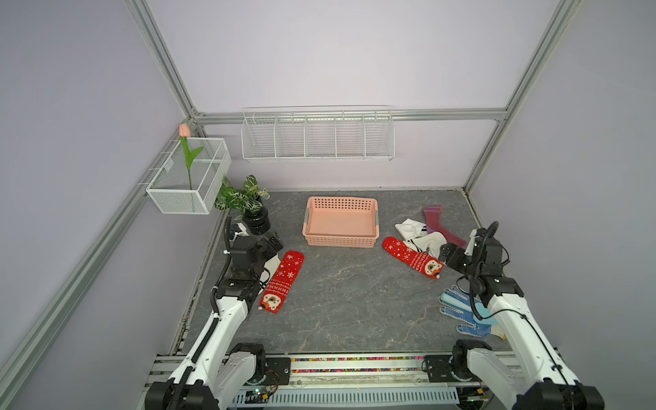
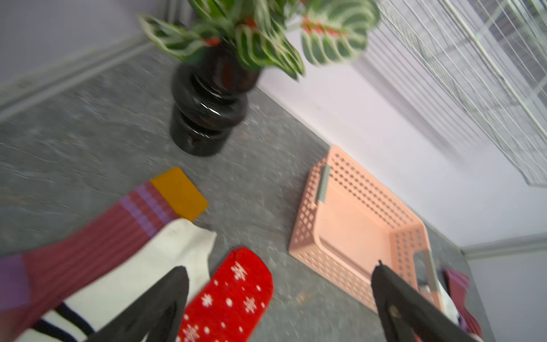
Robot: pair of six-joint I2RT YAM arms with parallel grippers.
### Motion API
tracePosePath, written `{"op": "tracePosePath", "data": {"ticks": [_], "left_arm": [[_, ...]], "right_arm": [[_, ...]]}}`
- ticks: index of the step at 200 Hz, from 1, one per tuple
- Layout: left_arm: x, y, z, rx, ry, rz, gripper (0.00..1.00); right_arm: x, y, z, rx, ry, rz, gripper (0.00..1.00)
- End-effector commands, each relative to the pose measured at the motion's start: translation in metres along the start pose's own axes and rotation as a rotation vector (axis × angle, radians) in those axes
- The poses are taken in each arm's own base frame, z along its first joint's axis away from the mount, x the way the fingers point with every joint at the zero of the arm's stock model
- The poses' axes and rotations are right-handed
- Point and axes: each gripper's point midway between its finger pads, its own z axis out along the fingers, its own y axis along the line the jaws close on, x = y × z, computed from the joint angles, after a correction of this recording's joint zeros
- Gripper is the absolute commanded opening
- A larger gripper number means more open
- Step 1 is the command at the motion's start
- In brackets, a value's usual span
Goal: Place the socks together as a pair
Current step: Pick up the sock from the center of the board.
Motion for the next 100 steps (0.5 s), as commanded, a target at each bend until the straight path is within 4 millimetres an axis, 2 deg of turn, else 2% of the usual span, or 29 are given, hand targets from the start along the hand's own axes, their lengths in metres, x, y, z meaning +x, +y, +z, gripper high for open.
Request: {"op": "tracePosePath", "data": {"ticks": [1,45,75,100], "left_arm": [[0.026,-0.021,-0.006,0.079,0.114,-0.046,0.99],[0.082,-0.058,-0.005,0.243,0.293,-0.056,1.0],[0.112,-0.072,-0.012,0.31,0.361,0.019,1.0],[0.122,-0.068,-0.015,0.313,0.392,0.026,1.0]], "right_arm": [[0.035,-0.007,0.009,-0.011,0.131,0.064,0.78],[0.05,-0.012,0.039,-0.013,0.2,0.104,0.55],[0.06,-0.017,0.052,-0.002,0.233,0.123,0.53],[0.062,-0.026,0.055,0.041,0.223,0.117,0.53]]}}
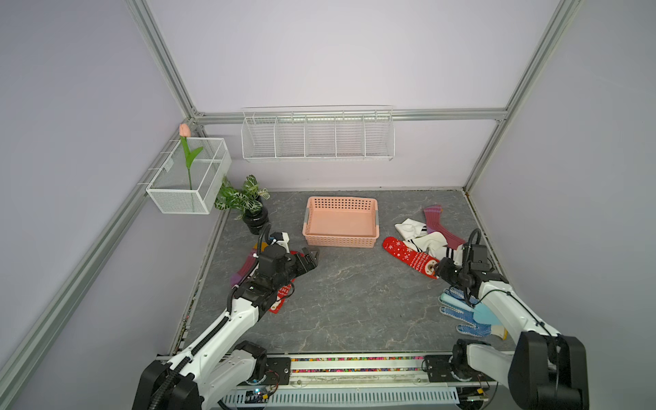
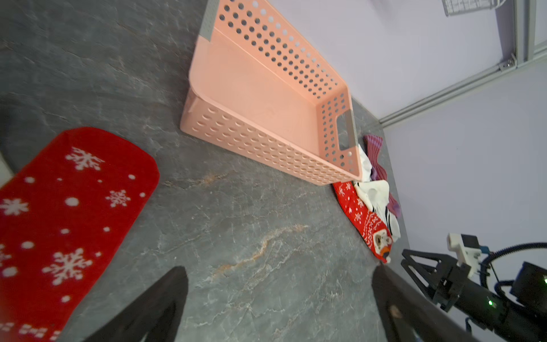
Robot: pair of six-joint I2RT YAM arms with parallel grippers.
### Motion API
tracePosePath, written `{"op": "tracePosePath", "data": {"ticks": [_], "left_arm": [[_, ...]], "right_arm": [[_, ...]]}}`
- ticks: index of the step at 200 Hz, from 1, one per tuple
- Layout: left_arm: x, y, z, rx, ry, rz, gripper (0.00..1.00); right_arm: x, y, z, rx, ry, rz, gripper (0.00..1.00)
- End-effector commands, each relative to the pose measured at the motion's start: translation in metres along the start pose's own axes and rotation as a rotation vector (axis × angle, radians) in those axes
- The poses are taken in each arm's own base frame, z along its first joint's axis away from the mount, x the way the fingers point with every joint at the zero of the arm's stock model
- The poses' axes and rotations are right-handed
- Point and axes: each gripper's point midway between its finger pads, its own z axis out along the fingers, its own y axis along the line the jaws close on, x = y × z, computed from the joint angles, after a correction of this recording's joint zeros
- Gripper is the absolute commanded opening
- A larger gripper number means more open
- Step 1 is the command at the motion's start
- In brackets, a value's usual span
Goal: Place the socks together as a pair
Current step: Pick up the sock from the center of the board.
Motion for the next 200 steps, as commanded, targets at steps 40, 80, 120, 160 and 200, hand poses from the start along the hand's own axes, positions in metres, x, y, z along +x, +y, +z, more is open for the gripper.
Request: {"op": "tracePosePath", "data": {"ticks": [40,80,120,160,200], "left_arm": [[0.02,-0.007,0.001,0.076,0.064,0.032,1.0],[0.021,-0.012,0.004,0.087,0.098,0.042,1.0],[0.026,-0.011,0.01,0.097,0.121,0.022,1.0],[0.028,-0.004,0.012,0.081,0.111,0.006,1.0],[0.029,0.0,0.013,0.065,0.111,0.012,1.0]], "right_arm": [[-0.005,-0.011,0.009,0.035,-0.045,0.042,0.5],[-0.008,-0.011,0.016,0.035,-0.045,0.027,0.43],[-0.003,-0.013,0.026,0.037,-0.012,0.026,0.37],[-0.002,-0.011,0.035,0.012,-0.003,0.029,0.3],[0.002,-0.011,0.039,0.004,0.005,0.047,0.18]]}}
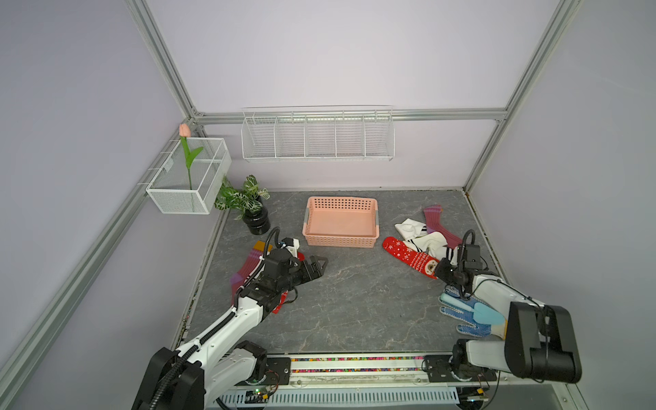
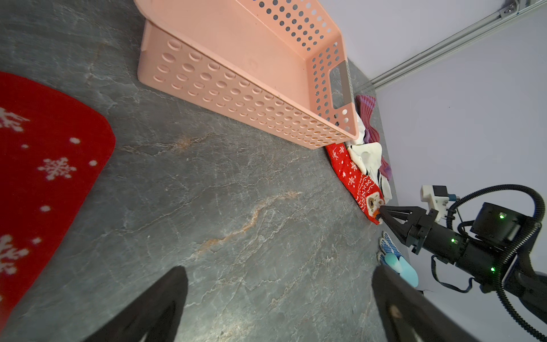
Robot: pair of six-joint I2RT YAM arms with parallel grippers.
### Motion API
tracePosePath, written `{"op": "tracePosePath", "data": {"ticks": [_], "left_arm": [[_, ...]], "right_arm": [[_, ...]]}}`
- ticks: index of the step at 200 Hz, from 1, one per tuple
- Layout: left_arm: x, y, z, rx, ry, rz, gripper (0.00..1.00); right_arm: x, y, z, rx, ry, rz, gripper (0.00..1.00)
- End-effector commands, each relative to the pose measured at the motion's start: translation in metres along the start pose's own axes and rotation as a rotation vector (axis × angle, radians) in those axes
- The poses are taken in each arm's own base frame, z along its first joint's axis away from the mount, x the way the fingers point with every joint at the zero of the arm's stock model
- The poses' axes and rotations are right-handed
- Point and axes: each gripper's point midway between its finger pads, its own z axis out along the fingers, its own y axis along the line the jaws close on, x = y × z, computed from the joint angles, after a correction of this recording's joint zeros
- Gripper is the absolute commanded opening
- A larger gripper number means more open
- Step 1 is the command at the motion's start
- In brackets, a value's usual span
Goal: Place the socks together as a pair
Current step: Pick up the sock from the center of the board.
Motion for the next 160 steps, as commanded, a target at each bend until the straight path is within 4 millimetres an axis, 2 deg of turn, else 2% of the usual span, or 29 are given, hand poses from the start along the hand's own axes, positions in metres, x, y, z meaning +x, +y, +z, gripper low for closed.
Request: {"op": "tracePosePath", "data": {"ticks": [1,28,65,100,126,160], "left_arm": [[0.0,0.001,0.001,-0.003,-0.006,-0.002,1.0],[-0.003,0.001,0.001,-0.019,-0.008,0.011,1.0],[-0.006,0.006,-0.001,-0.074,-0.002,0.028,1.0],[-0.013,0.003,-0.004,-0.075,-0.028,0.038,1.0],[-0.021,0.005,-0.008,-0.123,-0.055,0.043,1.0],[-0.027,0.027,-0.011,-0.255,-0.077,-0.019,0.99]], "right_arm": [[0.007,-0.002,0.005,-0.021,0.009,0.022,0.18],[0.007,0.0,0.0,-0.026,0.009,0.026,0.07],[-0.002,0.015,-0.028,-0.064,-0.043,-0.006,0.07],[-0.005,0.041,-0.07,-0.09,-0.074,-0.109,0.07],[-0.004,0.067,-0.112,-0.143,-0.087,-0.182,0.07],[-0.002,0.091,-0.163,-0.221,-0.1,-0.246,0.07]]}}
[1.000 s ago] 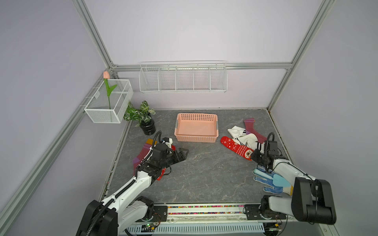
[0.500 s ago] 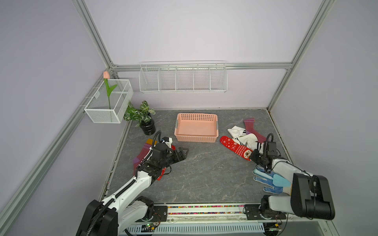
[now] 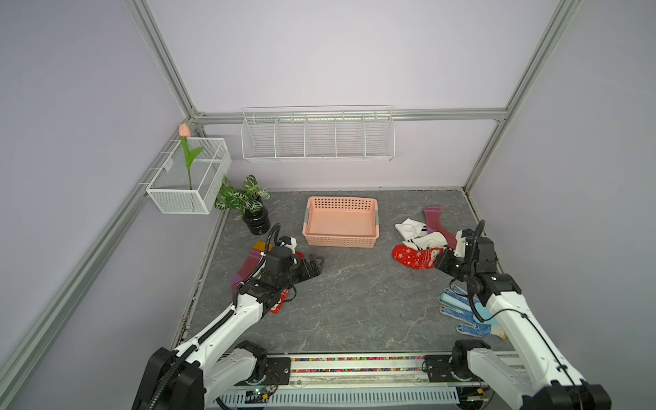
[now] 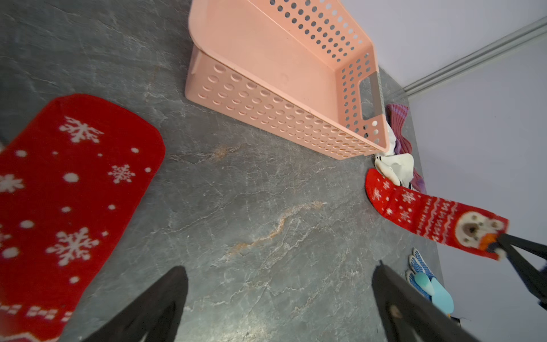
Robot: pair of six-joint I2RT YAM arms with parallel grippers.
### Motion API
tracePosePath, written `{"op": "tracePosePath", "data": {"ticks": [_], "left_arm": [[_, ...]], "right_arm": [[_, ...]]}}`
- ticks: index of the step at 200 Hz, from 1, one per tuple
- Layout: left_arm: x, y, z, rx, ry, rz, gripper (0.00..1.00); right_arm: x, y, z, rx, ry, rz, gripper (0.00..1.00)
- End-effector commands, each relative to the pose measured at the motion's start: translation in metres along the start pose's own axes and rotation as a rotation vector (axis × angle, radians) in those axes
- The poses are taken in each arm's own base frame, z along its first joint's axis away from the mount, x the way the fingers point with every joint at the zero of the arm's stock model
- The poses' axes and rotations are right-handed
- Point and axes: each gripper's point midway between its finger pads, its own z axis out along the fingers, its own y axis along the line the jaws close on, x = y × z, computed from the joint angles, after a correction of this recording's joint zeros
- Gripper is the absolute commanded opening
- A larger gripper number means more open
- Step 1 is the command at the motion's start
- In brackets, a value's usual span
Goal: Place the socks together as a pair
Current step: Pick up the sock from the center of the board, then flatten out the sock at the center of the board.
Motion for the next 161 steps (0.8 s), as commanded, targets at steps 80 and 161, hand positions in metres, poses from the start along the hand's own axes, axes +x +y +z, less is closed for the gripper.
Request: {"op": "tracePosePath", "data": {"ticks": [80,161], "left_arm": [[-0.026,0.031,-0.026,-0.241,-0.118,-0.07,0.97],[-0.053,0.086,-0.1,-0.402,-0.372,-0.237,0.96]], "right_arm": [[0.034,0.092,-0.074,-0.247,0.18,-0.126,0.07],[0.104,0.312,-0.088,-0.66,0.236,-0.476,0.07]]}}
